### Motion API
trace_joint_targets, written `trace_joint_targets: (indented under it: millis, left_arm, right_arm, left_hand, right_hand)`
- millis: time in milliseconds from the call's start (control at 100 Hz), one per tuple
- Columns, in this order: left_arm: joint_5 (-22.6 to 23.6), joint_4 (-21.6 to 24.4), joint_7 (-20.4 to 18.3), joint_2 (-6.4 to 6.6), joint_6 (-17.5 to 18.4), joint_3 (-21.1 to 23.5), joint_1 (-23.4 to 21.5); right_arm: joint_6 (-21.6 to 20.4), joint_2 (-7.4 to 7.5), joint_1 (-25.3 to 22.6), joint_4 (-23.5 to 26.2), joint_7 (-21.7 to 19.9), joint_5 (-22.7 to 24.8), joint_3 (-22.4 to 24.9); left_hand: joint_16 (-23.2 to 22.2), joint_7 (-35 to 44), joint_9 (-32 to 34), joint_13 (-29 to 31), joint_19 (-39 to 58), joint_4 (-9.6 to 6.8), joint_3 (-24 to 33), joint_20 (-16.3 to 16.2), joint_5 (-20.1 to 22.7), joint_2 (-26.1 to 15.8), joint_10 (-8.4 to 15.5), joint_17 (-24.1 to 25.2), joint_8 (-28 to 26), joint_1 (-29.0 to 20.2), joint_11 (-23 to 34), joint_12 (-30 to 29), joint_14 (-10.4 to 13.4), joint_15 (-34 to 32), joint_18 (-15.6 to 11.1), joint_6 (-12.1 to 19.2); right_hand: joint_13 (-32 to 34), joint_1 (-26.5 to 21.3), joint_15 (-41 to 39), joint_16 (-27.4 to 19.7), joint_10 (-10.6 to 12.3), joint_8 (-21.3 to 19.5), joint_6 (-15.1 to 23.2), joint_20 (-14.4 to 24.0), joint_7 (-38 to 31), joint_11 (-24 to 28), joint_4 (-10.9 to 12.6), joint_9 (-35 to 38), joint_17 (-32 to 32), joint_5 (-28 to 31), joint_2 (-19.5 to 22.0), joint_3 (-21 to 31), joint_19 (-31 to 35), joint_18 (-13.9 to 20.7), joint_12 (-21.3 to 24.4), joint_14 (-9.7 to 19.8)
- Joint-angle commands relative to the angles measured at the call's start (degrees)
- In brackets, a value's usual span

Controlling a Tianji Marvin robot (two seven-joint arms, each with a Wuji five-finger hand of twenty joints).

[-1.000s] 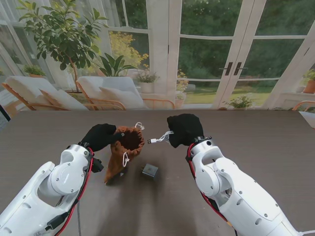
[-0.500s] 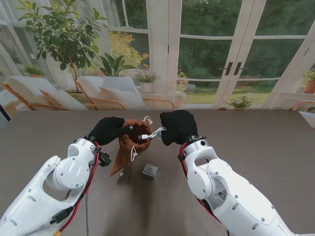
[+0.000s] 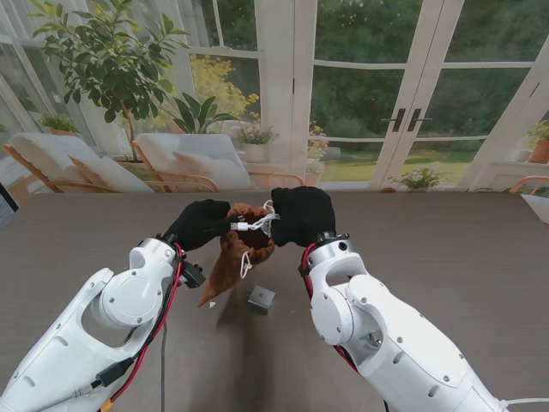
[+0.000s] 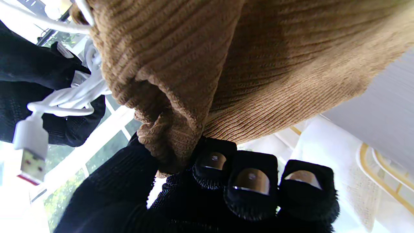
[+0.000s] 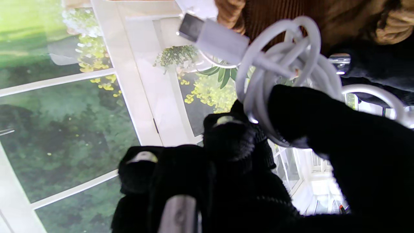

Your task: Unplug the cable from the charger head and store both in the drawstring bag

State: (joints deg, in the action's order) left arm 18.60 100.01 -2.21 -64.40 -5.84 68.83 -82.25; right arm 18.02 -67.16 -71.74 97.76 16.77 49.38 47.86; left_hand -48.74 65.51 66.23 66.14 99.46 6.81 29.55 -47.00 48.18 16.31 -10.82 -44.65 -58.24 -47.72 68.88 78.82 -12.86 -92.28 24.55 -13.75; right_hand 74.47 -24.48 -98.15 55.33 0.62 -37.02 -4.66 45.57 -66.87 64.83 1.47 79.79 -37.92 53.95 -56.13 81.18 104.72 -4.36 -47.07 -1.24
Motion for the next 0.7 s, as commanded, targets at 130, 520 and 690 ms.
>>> trace_joint_targets:
  millis: [130,520,690]
  left_arm:
    - [-1.4,-0.4,-1.2,-0.72,0.6,-0.8,0.6]
    - [-4.3,-1.8,-1.4,-1.03,1.6,-2.2,2.0]
    - [-5.2,-2.1,-0.7,-1.29,1.9,-2.5,2.2]
  right_arm:
    - [1.4,-1.07,0.2,-0.2,0.7,-0.4,-0.9]
    - [3.3,-2.25,-0.4,-0.6,3.0,-3.0,-1.7]
    - [4.3,-2.7,-0.9,-0.5,3.8,-4.0,-1.8]
  left_hand:
    - [-0.8,3.1,-0.4,-1.0,1.0,1.52,0.5,-1.2,-2.5,-2.1,3.6,1.0,-2.2,-3.4,1.9,1.7,5.6,-3.3,0.5,-6.2]
    - [-1.2,3.0,-0.8,-1.8,0.1,1.72,0.5,-2.1,-2.8,-2.1,3.0,2.2,-2.2,-3.7,1.7,2.0,4.8,-3.1,0.8,-6.2]
    - [-1.5,3.0,-1.0,-2.2,-0.3,1.83,0.4,-2.7,-2.9,-2.0,2.8,2.6,-2.1,-4.0,1.7,2.1,4.4,-3.1,0.9,-6.2]
  right_hand:
    - [1.1,-6.1,2.9,-2.8,-6.6,-3.3,5.4,-1.3,-7.2,-4.9,-2.3,3.0,-29.3,2.6,4.1,8.8,4.0,-1.7,1.3,6.5]
    - [0.9,-5.9,8.9,-6.2,-7.1,-2.4,6.0,-2.8,-6.3,-10.5,-5.2,2.9,-27.8,1.4,5.3,8.8,-3.1,-8.6,2.1,2.3]
    - [0.8,-6.2,11.1,-7.4,-7.4,-1.5,5.7,-3.4,-5.9,-12.3,-5.5,3.0,-27.3,1.4,5.0,8.8,-5.7,-11.0,2.5,0.8]
